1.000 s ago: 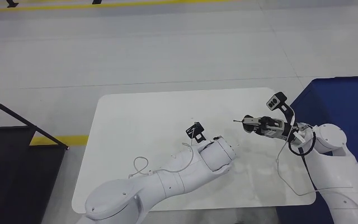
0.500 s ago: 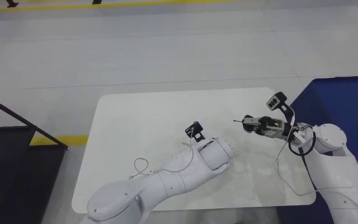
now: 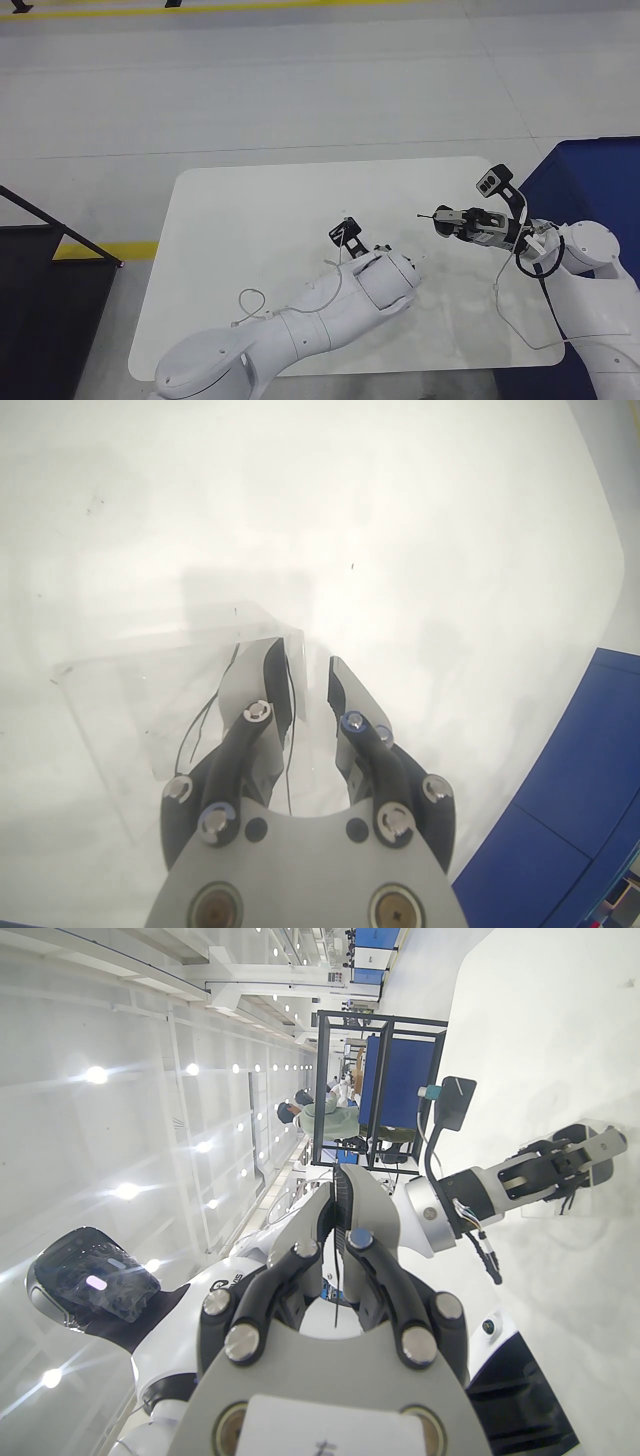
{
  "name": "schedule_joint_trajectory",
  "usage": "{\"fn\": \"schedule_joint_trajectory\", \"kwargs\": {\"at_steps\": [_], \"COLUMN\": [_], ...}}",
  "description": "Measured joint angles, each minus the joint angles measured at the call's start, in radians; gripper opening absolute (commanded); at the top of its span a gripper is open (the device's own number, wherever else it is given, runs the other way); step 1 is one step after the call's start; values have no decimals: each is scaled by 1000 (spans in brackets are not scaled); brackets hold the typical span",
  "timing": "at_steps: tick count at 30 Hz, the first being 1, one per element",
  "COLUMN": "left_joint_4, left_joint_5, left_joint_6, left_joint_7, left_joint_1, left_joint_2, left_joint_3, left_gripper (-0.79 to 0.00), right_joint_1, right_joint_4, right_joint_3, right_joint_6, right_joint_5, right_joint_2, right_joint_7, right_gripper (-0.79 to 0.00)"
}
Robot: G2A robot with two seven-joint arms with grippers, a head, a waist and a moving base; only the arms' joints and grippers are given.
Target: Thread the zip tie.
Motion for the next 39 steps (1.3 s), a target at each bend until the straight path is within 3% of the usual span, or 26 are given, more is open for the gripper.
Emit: {"fn": "schedule_joint_trajectory", "kwargs": {"at_steps": [2, 5, 31, 33, 39], "left_joint_4": [-10, -21, -92, -95, -113], "left_joint_5": [-2, -7, -104, -123, -177], "left_joint_6": [0, 0, 0, 0, 0], "left_joint_7": [12, 26, 147, 167, 219], "left_joint_1": [5, 9, 12, 10, 9], "left_joint_2": [3, 8, 38, 39, 46], "left_joint_3": [-2, -3, 29, 33, 43], "left_gripper": [-690, -785, -785, -591, -594], "right_joint_1": [0, 0, 0, 0, 0], "right_joint_4": [0, 0, 0, 0, 0], "right_joint_3": [0, 0, 0, 0, 0], "right_joint_6": [0, 0, 0, 0, 0], "right_joint_5": [0, 0, 0, 0, 0], "right_joint_2": [0, 0, 0, 0, 0], "right_joint_7": [0, 0, 0, 0, 0], "right_gripper": [-785, -785, -785, -785, -785]}}
